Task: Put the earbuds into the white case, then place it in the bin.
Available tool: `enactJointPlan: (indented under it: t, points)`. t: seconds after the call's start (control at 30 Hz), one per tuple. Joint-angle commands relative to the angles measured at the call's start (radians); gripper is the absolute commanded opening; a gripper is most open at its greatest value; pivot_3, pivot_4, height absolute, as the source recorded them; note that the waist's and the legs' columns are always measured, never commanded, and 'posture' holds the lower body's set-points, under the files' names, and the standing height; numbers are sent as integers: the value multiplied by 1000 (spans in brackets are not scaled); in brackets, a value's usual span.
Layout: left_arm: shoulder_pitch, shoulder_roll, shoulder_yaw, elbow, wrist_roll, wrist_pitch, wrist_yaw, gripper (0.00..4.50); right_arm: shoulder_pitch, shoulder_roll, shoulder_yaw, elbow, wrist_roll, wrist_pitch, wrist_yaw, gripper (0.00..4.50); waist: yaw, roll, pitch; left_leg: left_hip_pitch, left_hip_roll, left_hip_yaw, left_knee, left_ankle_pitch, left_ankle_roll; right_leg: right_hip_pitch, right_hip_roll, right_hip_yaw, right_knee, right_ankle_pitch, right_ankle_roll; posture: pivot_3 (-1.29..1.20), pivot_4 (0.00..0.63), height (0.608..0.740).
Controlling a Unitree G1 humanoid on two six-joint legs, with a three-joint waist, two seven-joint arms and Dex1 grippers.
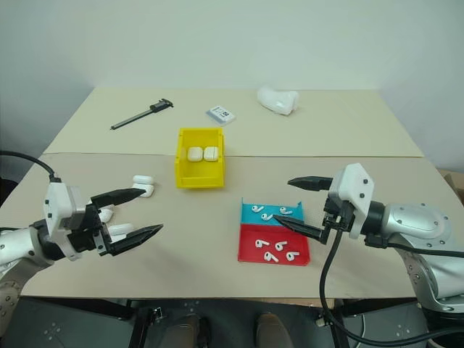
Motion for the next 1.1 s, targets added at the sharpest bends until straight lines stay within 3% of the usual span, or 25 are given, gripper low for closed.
enactJointPlan:
  t: [0.03, 0.17, 0.43, 0.53, 0.6, 0.67, 0.77, 0.93, 1.1]
  points:
    - [-9, 6, 37, -55, -47, 37, 47, 4449, -14, 3, -19, -11, 6, -28, 5, 4500, 0, 0, 0, 0, 0, 0, 0, 0, 0, 0, 0, 0, 0, 0, 0, 0, 150, 740]
    - [19, 45, 79, -90, -59, 77, 52, 4449, -18, 4, -17, -6, 6, -24, 6, 4500, 0, 0, 0, 0, 0, 0, 0, 0, 0, 0, 0, 0, 0, 0, 0, 0, 150, 740]
    - [84, 76, 105, -205, 102, 110, 180, 4449, -31, 15, 8, 7, 0, -23, 9, 4500, -1, 0, 0, 0, 0, 0, 0, 0, 0, 0, 0, 0, 0, 0, 0, 0, 150, 740]
    - [116, 158, 118, -233, 152, 228, 202, 4449, -56, 18, 24, 32, -10, -32, 21, 4500, -2, -1, 1, 0, 0, 0, 0, 0, 0, 0, 0, 0, 0, 0, 0, 0, 150, 740]
    - [100, 217, 163, -249, 71, 424, 223, 4449, -79, 21, 31, 41, -8, -25, 20, 4500, -1, -1, 1, 1, 0, 0, 0, 0, 0, 0, 0, 0, 0, 0, 0, 0, 150, 740]
    - [23, 268, 231, -254, -79, 756, 267, 4449, -75, 22, 29, 33, 6, -17, 25, 4500, 2, -1, 1, 1, 0, 0, 0, 0, 0, -1, 0, 0, 0, 0, 0, 0, 150, 740]
    - [-118, 298, 259, -232, -163, 1085, 301, 4449, -48, 26, 28, 12, 12, -16, 24, 4500, 4, -1, 1, 0, 0, -1, 0, 0, 0, -1, 0, -1, 0, -1, 0, 0, 150, 740]
    - [-192, 418, 207, -53, -378, 1156, 435, 4449, -37, 44, 34, -2, 11, -13, 2, 4500, -3, -3, 3, 0, 0, -1, 0, 0, 0, -2, 0, 0, 1, -1, 1, 0, 150, 740]
    - [-258, 485, 109, 83, -649, 1156, 728, 4449, -40, 53, 38, 0, 9, -17, 5, 4500, -1, -3, 3, 1, 1, -2, -1, 0, -1, -2, -1, 0, 2, -1, 0, 0, 150, 740]
